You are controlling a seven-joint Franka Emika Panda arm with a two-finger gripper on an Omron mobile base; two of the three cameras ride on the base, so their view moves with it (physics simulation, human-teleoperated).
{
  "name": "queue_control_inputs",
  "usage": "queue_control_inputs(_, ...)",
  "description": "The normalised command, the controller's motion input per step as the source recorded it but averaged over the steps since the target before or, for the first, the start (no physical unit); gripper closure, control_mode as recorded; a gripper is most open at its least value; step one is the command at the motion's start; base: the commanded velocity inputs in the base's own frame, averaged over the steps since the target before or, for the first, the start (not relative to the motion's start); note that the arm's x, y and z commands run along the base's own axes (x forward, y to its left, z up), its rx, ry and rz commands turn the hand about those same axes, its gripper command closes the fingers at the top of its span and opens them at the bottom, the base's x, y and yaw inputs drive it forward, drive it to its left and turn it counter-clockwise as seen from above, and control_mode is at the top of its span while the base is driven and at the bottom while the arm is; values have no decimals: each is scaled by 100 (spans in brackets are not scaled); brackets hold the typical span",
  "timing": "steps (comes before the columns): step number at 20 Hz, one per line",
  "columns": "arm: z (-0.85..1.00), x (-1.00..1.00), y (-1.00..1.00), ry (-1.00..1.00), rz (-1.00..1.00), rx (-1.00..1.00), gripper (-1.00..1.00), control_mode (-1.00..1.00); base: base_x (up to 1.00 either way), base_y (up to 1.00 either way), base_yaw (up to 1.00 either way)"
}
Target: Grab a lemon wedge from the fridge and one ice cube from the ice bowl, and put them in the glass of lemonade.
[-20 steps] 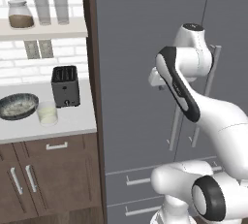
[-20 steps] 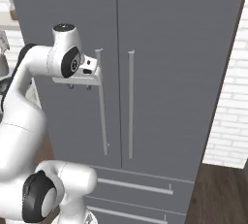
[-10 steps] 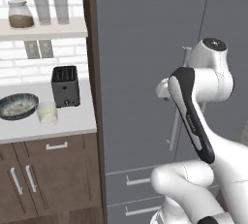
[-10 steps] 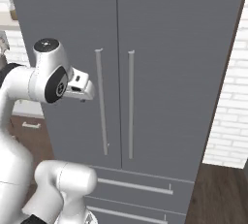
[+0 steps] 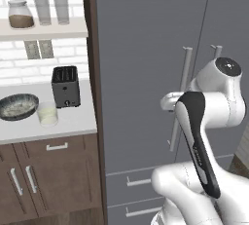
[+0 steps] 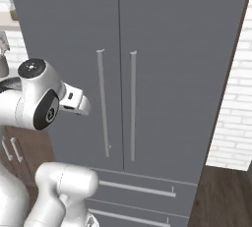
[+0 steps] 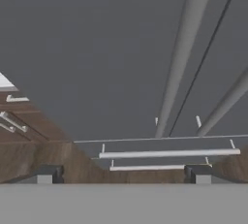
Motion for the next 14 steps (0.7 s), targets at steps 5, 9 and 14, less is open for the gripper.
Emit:
queue_control_inputs(5, 0, -21, -4, -9, -5, 2, -100, -100, 0, 0, 0)
queue_control_inputs(9, 0, -19, -1, -5, -4, 0, -100, -100, 0, 0, 0)
queue_control_inputs(14, 0, -5, -3, -4, -1, 0, -100, -100, 0, 0, 0)
